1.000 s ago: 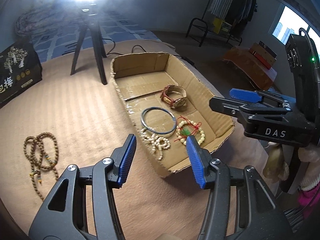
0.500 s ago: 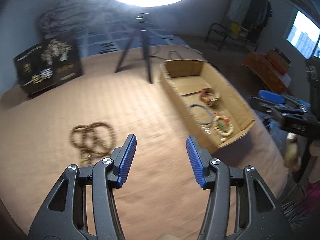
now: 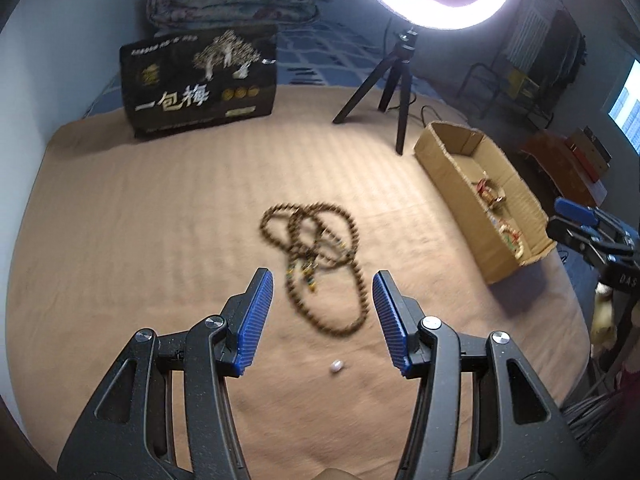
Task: Organize jewelry
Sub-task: 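Move both open tools back to the prayer beads and second pearl earring, then lower the right tool onto the prayer-bead strand while the left tool approaches the second earring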
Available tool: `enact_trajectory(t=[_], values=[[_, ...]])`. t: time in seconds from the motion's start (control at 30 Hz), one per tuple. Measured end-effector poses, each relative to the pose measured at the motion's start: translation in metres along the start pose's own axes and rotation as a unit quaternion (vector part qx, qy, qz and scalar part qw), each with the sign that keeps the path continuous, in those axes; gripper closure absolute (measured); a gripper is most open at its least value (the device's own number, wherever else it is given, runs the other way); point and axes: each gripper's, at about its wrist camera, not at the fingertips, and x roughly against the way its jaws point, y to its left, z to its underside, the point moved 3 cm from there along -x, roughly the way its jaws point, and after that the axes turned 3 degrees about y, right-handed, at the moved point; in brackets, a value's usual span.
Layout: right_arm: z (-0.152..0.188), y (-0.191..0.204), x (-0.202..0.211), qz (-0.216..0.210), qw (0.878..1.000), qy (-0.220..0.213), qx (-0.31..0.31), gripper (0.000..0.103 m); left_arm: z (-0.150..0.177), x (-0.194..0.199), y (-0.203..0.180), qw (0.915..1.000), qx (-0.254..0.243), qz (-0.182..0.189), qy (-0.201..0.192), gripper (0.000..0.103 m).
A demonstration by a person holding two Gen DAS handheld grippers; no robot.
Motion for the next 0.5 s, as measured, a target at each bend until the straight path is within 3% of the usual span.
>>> enact_trajectory(t=[0.23, 0.5], values=[[-0.002, 0.037, -0.036, -0.033, 0.999, 0.032, 0.021, 0.023, 0.027, -0.001, 0.007, 0.9998, -0.015, 0.012, 0.009, 0.050], [-0.015, 0.068, -0.090, -0.066, 0.996, 0.064, -0.002, 0.023, 0.061, -0.021, -0.007, 0.9973, -0.057, 0.023, 0.042, 0.050]])
